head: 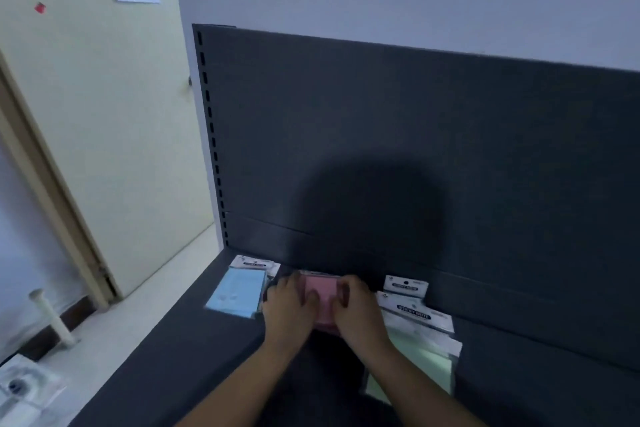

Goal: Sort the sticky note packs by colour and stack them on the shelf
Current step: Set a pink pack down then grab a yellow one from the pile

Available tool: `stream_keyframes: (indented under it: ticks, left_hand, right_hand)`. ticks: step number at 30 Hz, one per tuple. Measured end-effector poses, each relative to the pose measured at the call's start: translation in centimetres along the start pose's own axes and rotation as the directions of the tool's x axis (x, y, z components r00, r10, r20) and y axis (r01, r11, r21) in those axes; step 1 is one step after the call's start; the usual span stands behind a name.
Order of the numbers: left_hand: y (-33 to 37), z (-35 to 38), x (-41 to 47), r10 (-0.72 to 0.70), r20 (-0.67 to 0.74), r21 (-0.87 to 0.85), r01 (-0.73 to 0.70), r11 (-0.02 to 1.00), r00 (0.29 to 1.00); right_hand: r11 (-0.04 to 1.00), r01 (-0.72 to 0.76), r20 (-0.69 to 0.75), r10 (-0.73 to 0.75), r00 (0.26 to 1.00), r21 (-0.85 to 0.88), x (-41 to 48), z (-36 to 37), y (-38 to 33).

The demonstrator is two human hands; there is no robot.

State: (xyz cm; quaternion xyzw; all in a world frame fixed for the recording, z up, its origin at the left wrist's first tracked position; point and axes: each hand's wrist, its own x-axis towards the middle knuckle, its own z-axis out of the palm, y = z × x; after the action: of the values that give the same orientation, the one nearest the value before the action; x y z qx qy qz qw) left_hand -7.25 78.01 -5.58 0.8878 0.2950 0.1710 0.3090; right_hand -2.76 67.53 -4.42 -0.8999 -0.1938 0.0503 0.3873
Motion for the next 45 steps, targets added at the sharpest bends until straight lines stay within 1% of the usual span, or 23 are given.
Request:
stream_keyframes:
  ticks: [3, 5, 7, 10, 13, 15, 20, 24, 27, 31, 34, 36, 41, 45]
  left_hand:
    - [-0.4, 0.5, 0.6, -0.001, 0.038, -0.046, 0.002, 0.999, 0.999]
    - [-0.4, 0.3, 0.9, 0.001, -0.002, -0.082, -0.001, 0.997, 1.0]
    - [-0.1, 0.0, 0.8, 0.03, -0.054, -0.113, -0.036, 0.993, 0.998]
    - [0.6, -0.4, 0.3, 0.143, -0.097, -0.136, -0.156, 0.978, 0.985]
    - [1.6, -0.3, -0.2, 0.285, -0.111, -0.132, -0.298, 0.945, 0.952]
    - [2.5, -0.2, -0.9, 0.351, -0.112, -0.14, -0.365, 0.921, 0.93]
    - [5.9, 0.8, -3.7, 0.465, -0.075, -0.244, -0.469, 0.849, 0.882]
    - [10.6, 2.6, -7.1, 0.559, -0.022, -0.283, -0.541, 0.792, 0.829]
    - [14.7, 5.2, -11.6, 0.63, 0.034, -0.317, -0.589, 0.743, 0.776]
    - [20.8, 9.6, -18.9, 0.727, 0.122, -0.394, -0.639, 0.66, 0.676]
    - [25.4, 13.0, -25.2, 0.785, 0.2, -0.445, -0.659, 0.606, 0.587]
    - [28.3, 15.1, -29.6, 0.805, 0.269, -0.471, -0.657, 0.589, 0.529]
    - [34.7, 19.5, -39.5, 0.838, 0.374, -0.517, -0.661, 0.544, 0.397]
    - [39.0, 21.6, -46.4, 0.866, 0.41, -0.565, -0.665, 0.488, 0.287]
  right_hand:
    - [0.999, -0.03, -0.043, 0.029, 0.999, -0.033, 0.0, 0.4, -0.2]
    - [0.999, -0.038, -0.062, 0.037, 0.997, -0.02, 0.1, 0.5, -0.5]
    - [0.999, -0.041, -0.072, 0.041, 0.997, 0.006, 0.1, 0.4, -0.8]
    - [0.993, -0.023, -0.082, 0.033, 0.996, 0.12, -0.2, 0.1, -1.3]
    - [0.974, 0.006, -0.129, 0.024, 0.991, 0.225, -0.5, -1.2, -1.6]
    - [0.965, 0.043, -0.164, 0.0, 0.986, 0.257, -1.0, -2.5, -1.3]
    - [0.978, 0.077, -0.253, -0.026, 0.967, 0.194, -4.2, -6.7, 1.9]
    - [0.99, 0.028, -0.332, 0.02, 0.943, 0.141, -8.1, -11.6, 5.9]
    - [0.993, -0.049, -0.394, 0.089, 0.915, 0.11, -12.5, -16.0, 10.2]
    - [0.976, -0.189, -0.489, 0.219, 0.844, 0.111, -19.6, -22.5, 16.0]
    - [0.949, -0.288, -0.563, 0.307, 0.767, 0.125, -25.9, -27.5, 20.2]
    - [0.93, -0.337, -0.611, 0.351, 0.709, 0.143, -30.2, -30.8, 22.7]
    - [0.892, -0.427, -0.706, 0.4, 0.585, 0.152, -40.0, -37.5, 27.7]
    - [0.851, -0.483, -0.769, 0.445, 0.459, 0.204, -46.7, -41.2, 30.8]
